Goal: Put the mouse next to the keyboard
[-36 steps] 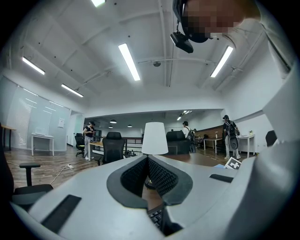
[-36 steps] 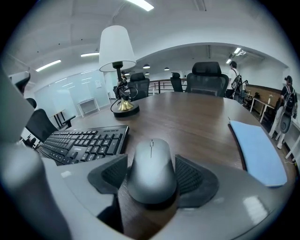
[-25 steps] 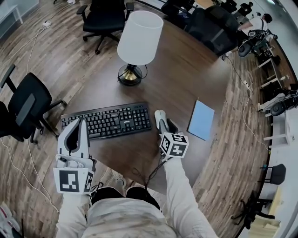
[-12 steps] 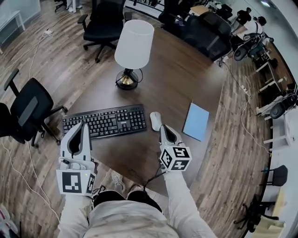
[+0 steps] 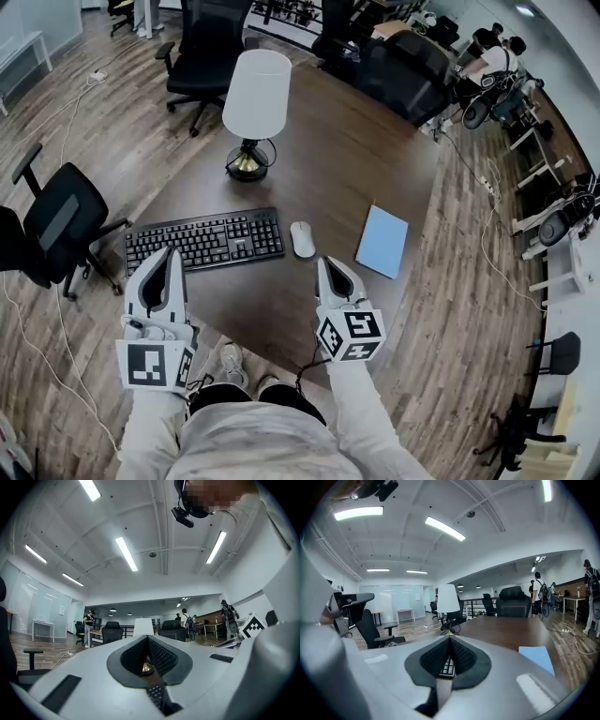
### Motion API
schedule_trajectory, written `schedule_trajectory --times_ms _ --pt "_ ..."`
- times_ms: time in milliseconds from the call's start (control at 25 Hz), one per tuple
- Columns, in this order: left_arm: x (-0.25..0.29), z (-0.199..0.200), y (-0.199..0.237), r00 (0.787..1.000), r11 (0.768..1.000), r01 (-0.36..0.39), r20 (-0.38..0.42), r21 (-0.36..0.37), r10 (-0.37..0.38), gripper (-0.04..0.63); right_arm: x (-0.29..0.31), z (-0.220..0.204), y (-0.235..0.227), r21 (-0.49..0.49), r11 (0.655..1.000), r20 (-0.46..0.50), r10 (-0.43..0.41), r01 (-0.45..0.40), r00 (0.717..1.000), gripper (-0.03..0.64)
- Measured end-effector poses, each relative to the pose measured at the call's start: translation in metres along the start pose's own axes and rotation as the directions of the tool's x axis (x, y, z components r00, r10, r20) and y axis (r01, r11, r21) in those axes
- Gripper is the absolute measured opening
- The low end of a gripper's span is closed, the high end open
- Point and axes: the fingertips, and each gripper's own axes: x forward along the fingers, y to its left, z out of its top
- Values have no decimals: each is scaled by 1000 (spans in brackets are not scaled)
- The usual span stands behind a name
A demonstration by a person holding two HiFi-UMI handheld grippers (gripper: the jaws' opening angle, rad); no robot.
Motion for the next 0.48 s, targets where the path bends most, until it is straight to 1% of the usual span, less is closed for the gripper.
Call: schedule_trajectory --times_ms 480 --pt "-40 27 -39 999 1000 2 43 16 -2 3 -70 34 13 -66 998 90 31 -25 995 11"
